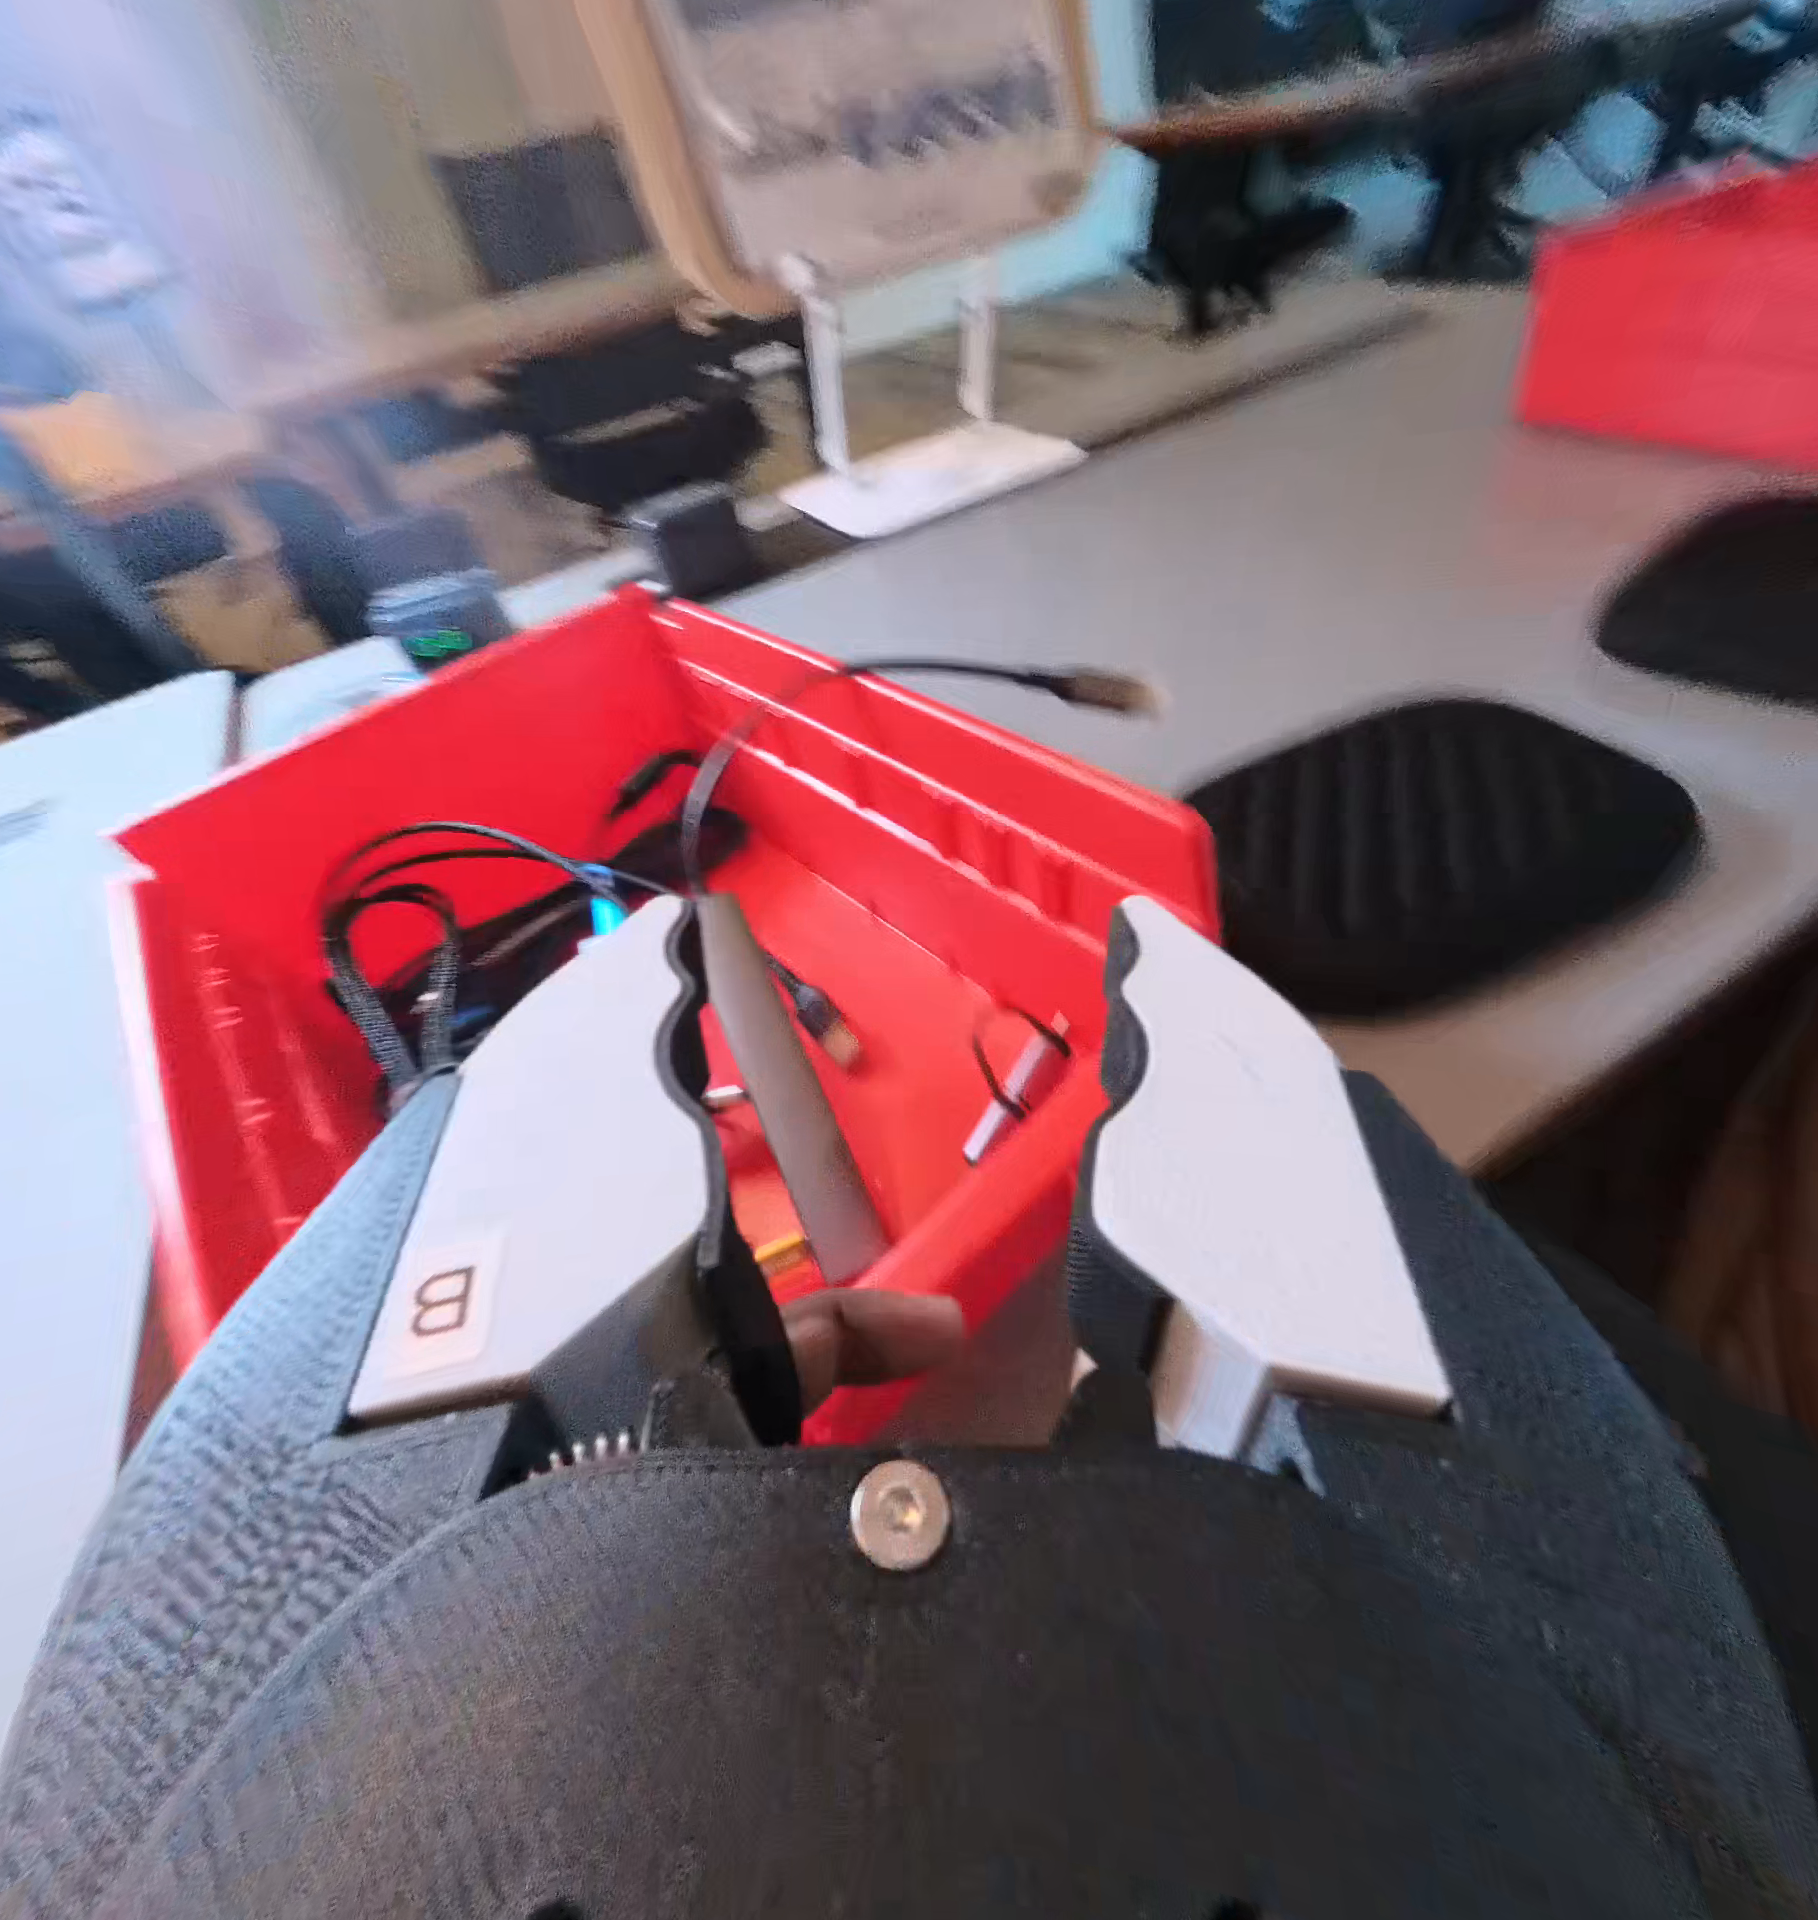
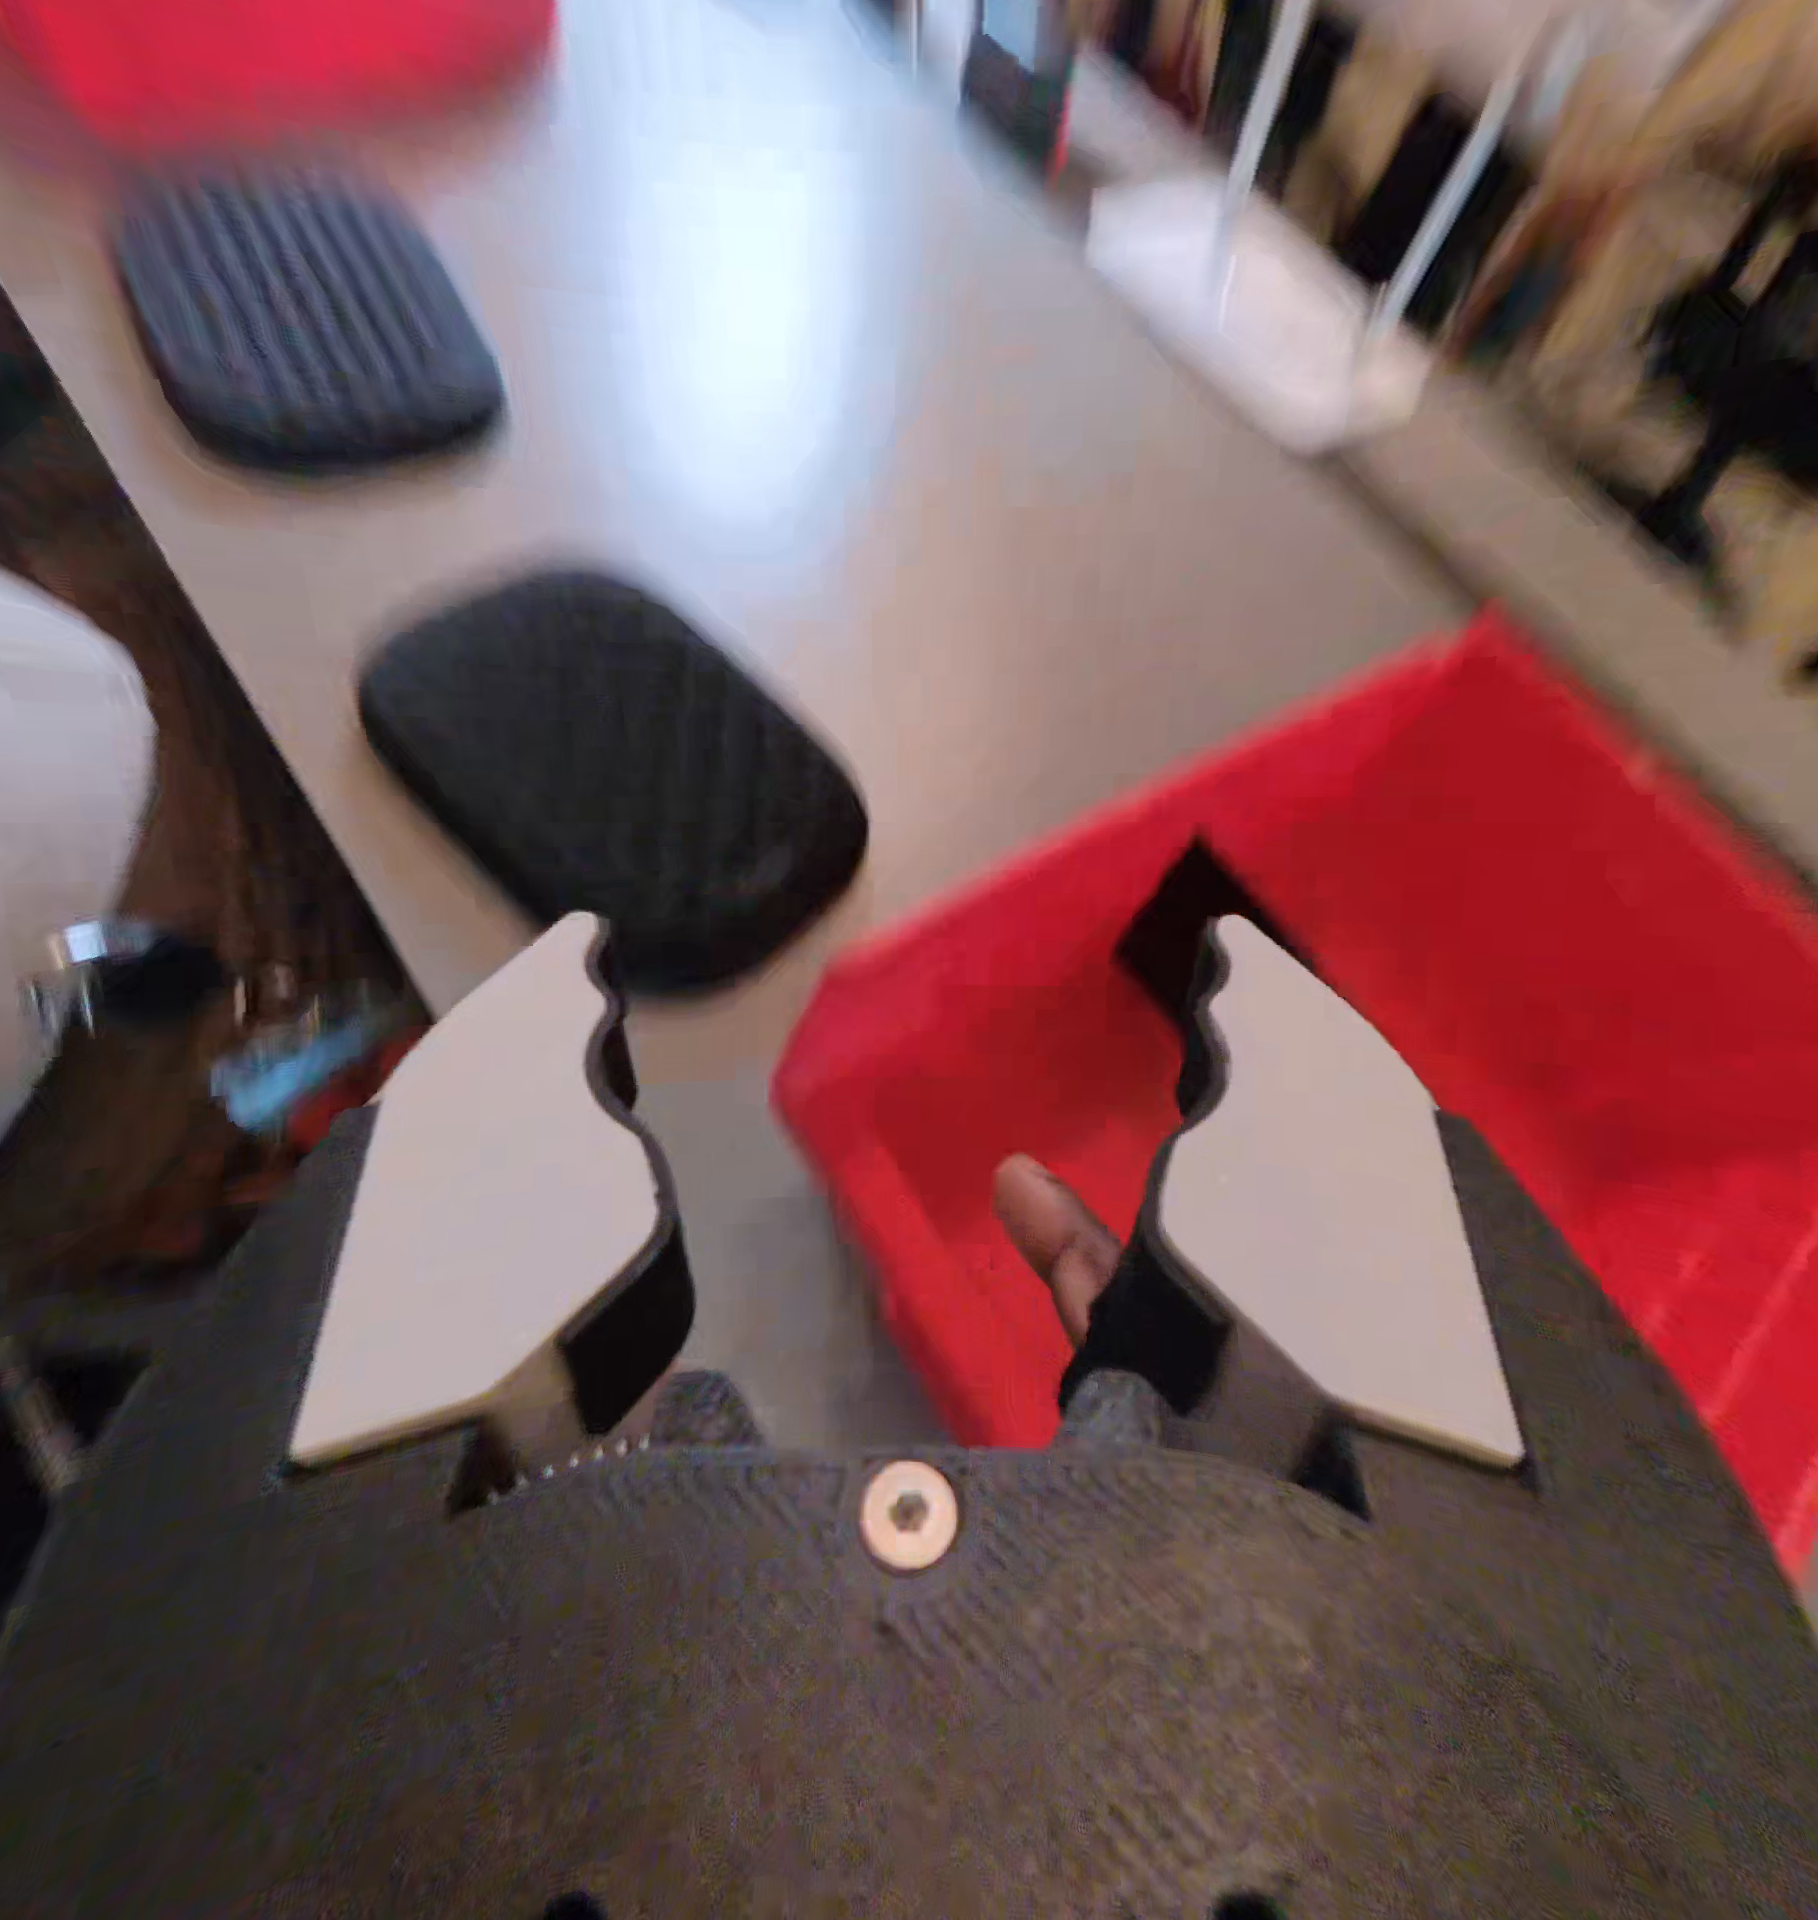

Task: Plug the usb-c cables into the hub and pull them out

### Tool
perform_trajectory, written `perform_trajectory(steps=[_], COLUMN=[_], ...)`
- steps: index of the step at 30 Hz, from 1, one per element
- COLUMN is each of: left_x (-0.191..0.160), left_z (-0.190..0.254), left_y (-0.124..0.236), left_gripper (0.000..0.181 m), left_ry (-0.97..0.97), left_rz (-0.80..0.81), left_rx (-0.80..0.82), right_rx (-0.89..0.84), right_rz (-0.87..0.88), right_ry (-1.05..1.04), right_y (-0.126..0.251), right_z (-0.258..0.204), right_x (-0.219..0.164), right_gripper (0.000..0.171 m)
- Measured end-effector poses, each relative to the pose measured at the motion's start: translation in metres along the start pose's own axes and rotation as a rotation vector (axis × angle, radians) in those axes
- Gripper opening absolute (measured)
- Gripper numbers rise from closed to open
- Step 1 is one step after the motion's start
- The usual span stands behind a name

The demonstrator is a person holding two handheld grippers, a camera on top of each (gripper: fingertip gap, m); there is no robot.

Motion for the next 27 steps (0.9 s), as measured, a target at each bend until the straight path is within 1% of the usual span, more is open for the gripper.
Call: perform_trajectory(steps=[1, 3, 4, 5, 6, 7, 8, 11, 14, 15, 18, 19, 21, 22, 25, 27], left_x=[0.005, 0.010, 0.011, 0.010, 0.007, 0.001, -0.009, -0.042, -0.062, -0.066, -0.068, -0.068, -0.065, -0.061, -0.039, -0.019], left_z=[-0.005, -0.008, -0.008, -0.007, -0.004, -0.001, -0.001, -0.012, -0.016, -0.017, -0.017, -0.018, -0.018, -0.019, -0.029, -0.038], left_y=[-0.003, -0.013, -0.019, -0.026, -0.034, -0.042, -0.050, -0.067, -0.080, -0.082, -0.085, -0.085, -0.084, -0.083, -0.070, -0.061], left_gripper=[0.082, 0.095, 0.095, 0.088, 0.076, 0.073, 0.071, 0.063, 0.056, 0.049, 0.037, 0.029, 0.026, 0.025, 0.024, 0.024], left_ry=[0.036, 0.104, 0.137, 0.170, 0.189, 0.193, 0.194, 0.184, 0.182, 0.167, 0.062, 0.033, -0.020, -0.024, -0.040, -0.061], left_rz=[-0.006, -0.062, -0.105, -0.157, -0.223, -0.302, -0.396, -0.652, -0.765, -0.807, -0.904, -0.929, -0.939, -0.909, -0.786, -0.671], left_rx=[0.074, 0.148, 0.171, 0.175, 0.146, 0.107, 0.093, 0.148, 0.157, 0.168, 0.196, 0.216, 0.261, 0.285, 0.409, 0.473], right_rx=[0.025, 0.071, 0.095, 0.114, 0.132, 0.172, 0.224, 0.325, 0.306, 0.291, 0.259, 0.261, 0.267, 0.268, 0.262, 0.258], right_rz=[0.138, 0.387, 0.498, 0.613, 0.719, 0.777, 0.789, 0.734, 0.644, 0.617, 0.588, 0.593, 0.618, 0.629, 0.646, 0.650], right_ry=[0.005, -0.032, -0.050, -0.072, -0.099, -0.120, -0.135, -0.125, -0.021, 0.020, 0.088, 0.090, 0.075, 0.064, 0.051, 0.055], right_y=[0.000, -0.004, -0.007, -0.010, -0.015, -0.021, -0.030, -0.056, -0.072, -0.075, -0.074, -0.072, -0.067, -0.065, -0.062, -0.061], right_z=[-0.006, -0.018, -0.024, -0.029, -0.035, -0.042, -0.050, -0.072, -0.086, -0.088, -0.092, -0.092, -0.091, -0.090, -0.087, -0.087], right_x=[0.016, 0.045, 0.058, 0.069, 0.078, 0.083, 0.085, 0.083, 0.076, 0.073, 0.071, 0.072, 0.074, 0.075, 0.077, 0.077], right_gripper=[0.109, 0.119, 0.124, 0.130, 0.129, 0.128, 0.131, 0.132, 0.133, 0.134, 0.137, 0.137, 0.136, 0.135, 0.133, 0.132])
Point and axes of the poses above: each gripper's, where its closed fingertips meet, y back along the fingers, x out of its top, z = x × y across the jaws, the point moved 6 cm from there along y, back along the fingers, and after that the axes turned 13 degrees about -y, right-handed, at the moved point
